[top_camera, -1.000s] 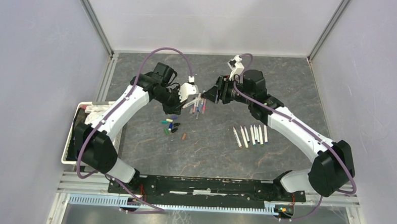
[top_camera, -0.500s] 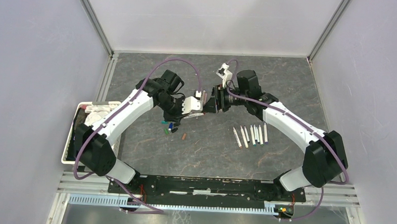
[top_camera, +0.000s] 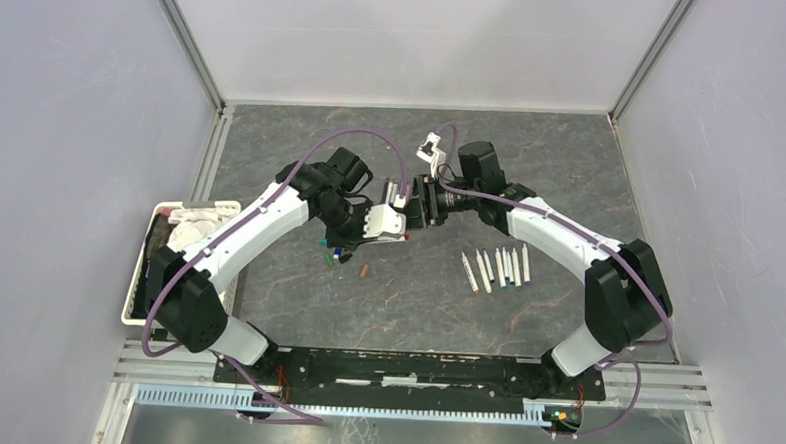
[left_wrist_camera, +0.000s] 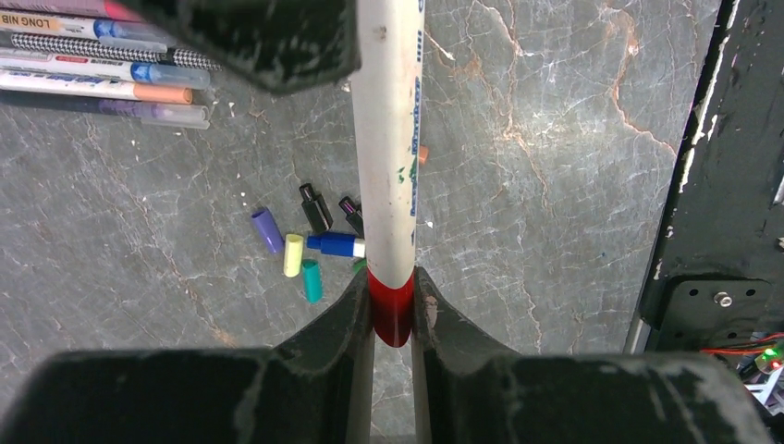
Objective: Open the pen caps
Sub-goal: Open the pen cap from the pen.
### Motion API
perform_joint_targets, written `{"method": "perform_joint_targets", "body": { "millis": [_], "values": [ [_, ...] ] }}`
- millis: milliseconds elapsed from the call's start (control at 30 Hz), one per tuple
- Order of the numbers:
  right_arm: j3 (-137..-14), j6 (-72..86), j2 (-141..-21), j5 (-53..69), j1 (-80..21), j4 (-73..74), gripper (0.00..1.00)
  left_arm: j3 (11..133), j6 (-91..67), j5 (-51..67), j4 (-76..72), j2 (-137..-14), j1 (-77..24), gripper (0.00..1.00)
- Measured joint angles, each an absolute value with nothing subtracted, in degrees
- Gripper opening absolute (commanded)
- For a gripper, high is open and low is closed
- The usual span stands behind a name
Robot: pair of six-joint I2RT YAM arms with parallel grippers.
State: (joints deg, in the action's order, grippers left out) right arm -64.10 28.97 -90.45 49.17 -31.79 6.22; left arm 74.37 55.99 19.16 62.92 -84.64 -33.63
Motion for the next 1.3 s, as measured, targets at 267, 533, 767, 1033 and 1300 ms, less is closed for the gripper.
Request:
{"method": "perform_joint_targets", "body": {
  "millis": [267, 533, 767, 1033, 1300],
  "values": [
    [-63.9, 31.9, -93.2, 51.8, -33.6, 1.7, 0.55, 74.3, 56.0, 17.8, 62.9, -84.6, -35.3, 0.02],
    [-63.9, 32.3, -96.8, 53.2, -36.5, 0.5, 0.49, 74.3, 56.0, 16.5, 62.9, -84.6, -37.4, 0.02],
    [-63.9, 32.3, -98.0, 54.2, -37.7, 0.4, 0.31, 74.3, 56.1, 15.4, 62.9, -84.6, -37.9, 0.02],
    [-63.9, 32.2, -98.1, 55.7, -37.8, 0.1, 0.0, 74.3, 56.5, 15.2, 62.9, -84.6, -38.1, 0.29],
    [-60.9, 32.4, -97.2, 56.6, -37.6, -3.0, 0.0, 74.3, 57.1, 18.9, 63.0, -84.6, -38.1, 0.38]
  ]
}}
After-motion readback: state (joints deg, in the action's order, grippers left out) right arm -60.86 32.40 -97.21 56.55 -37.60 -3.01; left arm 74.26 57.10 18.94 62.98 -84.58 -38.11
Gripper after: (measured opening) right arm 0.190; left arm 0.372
